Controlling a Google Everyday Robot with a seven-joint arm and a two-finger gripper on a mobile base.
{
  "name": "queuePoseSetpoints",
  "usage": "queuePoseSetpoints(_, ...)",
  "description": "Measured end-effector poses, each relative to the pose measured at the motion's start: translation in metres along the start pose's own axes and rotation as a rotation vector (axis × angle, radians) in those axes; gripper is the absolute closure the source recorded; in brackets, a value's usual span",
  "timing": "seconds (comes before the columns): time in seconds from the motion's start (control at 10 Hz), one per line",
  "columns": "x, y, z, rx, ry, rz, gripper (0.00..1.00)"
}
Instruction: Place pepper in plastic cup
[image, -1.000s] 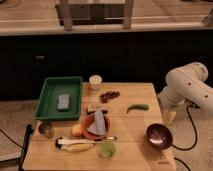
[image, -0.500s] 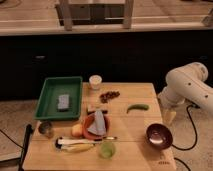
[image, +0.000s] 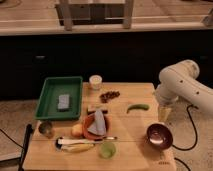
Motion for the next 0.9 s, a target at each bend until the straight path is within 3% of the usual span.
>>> queuePoseSetpoints(0.4,-0.015,-0.021,0.009,0.019,-0.014,-0.026,0.2)
queuePoseSetpoints(0.9,-0.021,-0.03,0.019,0.026,-0.027,-0.028,0.2)
